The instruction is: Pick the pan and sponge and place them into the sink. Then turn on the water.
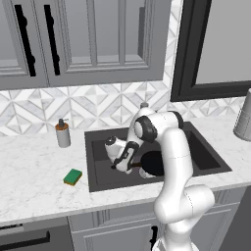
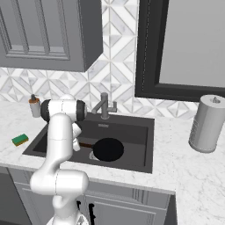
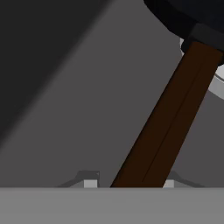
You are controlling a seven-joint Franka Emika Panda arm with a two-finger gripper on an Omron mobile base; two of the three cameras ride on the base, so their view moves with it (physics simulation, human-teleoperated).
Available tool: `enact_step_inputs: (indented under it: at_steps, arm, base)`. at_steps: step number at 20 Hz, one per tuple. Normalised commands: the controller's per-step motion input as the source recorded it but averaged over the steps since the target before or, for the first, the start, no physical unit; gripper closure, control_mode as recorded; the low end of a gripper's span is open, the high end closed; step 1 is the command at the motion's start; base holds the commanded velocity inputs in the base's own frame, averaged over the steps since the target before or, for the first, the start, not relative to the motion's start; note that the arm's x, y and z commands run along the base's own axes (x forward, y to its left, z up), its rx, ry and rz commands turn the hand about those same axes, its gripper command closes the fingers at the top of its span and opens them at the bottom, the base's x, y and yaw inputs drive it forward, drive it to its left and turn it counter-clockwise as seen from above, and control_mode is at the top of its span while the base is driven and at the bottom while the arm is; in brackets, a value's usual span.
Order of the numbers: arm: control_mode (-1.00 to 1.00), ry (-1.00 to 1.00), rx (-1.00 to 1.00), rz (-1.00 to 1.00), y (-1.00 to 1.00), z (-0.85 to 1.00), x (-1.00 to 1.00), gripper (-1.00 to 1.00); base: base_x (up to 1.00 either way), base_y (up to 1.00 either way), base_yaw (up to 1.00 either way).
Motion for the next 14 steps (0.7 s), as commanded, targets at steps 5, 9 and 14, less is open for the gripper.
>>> enact_step_inputs:
  at_steps: [5,9,14]
  arm:
    - [-1.00,-0.01,0.00,0.06,0.00,-0.42,0.16,-1.00]
    - [-1.00,-0.11,0.00,0.02,0.00,0.00,0.00,-1.00]
    - [-1.00,-0.11,0.04,0.00,0.00,0.26,-0.24,-1.00]
  base:
    - [0.00,0.00,0.00]
    - [0.00,0.00,0.00]
    - [0.00,0.00,0.00]
